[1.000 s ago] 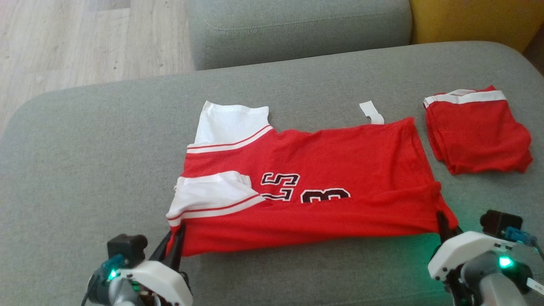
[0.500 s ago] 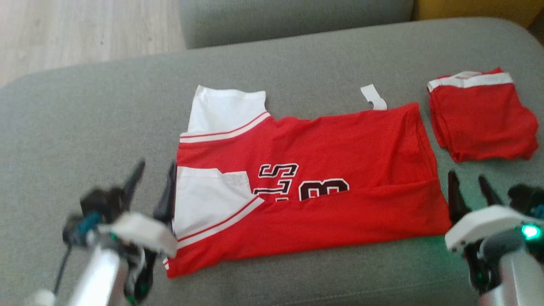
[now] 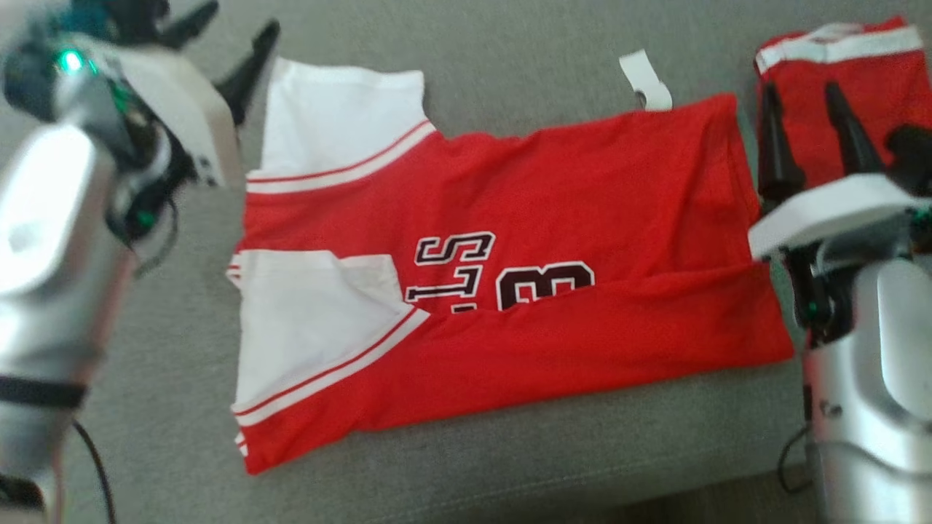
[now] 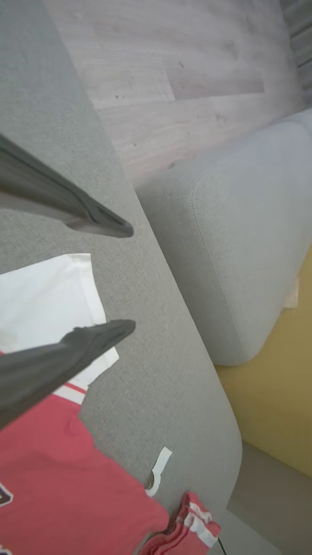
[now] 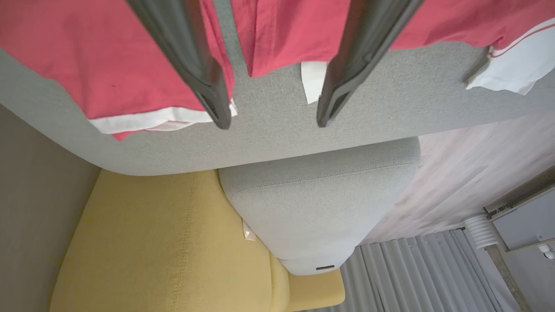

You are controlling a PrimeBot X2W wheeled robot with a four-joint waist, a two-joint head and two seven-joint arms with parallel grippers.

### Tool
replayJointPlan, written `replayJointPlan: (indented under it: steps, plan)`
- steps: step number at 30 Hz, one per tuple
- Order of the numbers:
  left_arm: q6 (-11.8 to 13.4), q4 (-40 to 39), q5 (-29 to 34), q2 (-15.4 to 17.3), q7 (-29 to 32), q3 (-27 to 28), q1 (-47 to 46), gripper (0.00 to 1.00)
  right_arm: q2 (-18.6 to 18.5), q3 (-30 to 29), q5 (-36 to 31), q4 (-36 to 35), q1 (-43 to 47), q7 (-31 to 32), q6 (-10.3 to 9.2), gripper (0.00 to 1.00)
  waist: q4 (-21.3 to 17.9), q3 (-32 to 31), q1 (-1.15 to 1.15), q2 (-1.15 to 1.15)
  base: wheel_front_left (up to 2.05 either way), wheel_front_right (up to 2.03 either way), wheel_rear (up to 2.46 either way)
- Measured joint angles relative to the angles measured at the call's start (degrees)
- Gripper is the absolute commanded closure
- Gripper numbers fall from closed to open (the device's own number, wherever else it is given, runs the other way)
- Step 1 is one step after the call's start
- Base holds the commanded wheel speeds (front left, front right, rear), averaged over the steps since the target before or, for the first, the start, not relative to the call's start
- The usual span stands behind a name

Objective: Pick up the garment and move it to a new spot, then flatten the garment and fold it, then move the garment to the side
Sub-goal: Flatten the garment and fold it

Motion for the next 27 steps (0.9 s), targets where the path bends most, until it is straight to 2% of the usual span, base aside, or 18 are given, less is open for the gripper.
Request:
replayJointPlan:
  steps: [3, 7, 12, 22, 27]
  plan:
    - [-0.03, 3.25, -5.59, 2.96, 5.19, -5.53, -6.43, 0.0, 0.0, 1.66, 0.59, 0.03, -2.58, -0.35, 0.0, 0.0, -1.2, 2.89, 0.0, 0.0, 0.0, 0.0, 0.0]
    - [-0.04, 6.71, -10.43, 5.94, 9.23, -12.8, -10.31, 0.0, -0.03, 3.41, 1.43, 0.47, -4.45, -1.4, 0.0, 0.0, -3.0, 6.09, 0.0, 0.0, 0.0, 0.0, 0.0]
    - [-0.1, 11.83, -14.36, 8.37, 10.9, -17.26, -13.66, 0.0, -0.04, 5.01, 1.88, 1.24, -6.51, -2.93, 0.0, 0.0, -5.36, 8.79, -0.01, 0.0, 0.0, 0.0, 0.0]
    - [-0.11, 16.82, -18.08, 9.22, 9.89, -24.17, -17.98, 0.0, -0.09, 6.19, 1.92, 2.93, -7.04, -4.6, 0.0, 0.0, -8.24, 11.26, -0.02, 0.0, 0.0, 0.0, 0.0]
    - [-0.1, 17.51, -22.62, 9.65, 12.82, -27.28, -20.02, 0.0, -0.07, 5.63, 1.48, 2.97, -7.85, -4.64, 0.0, 0.0, -8.59, 11.47, -0.02, 0.0, 0.0, 0.0, 0.0]
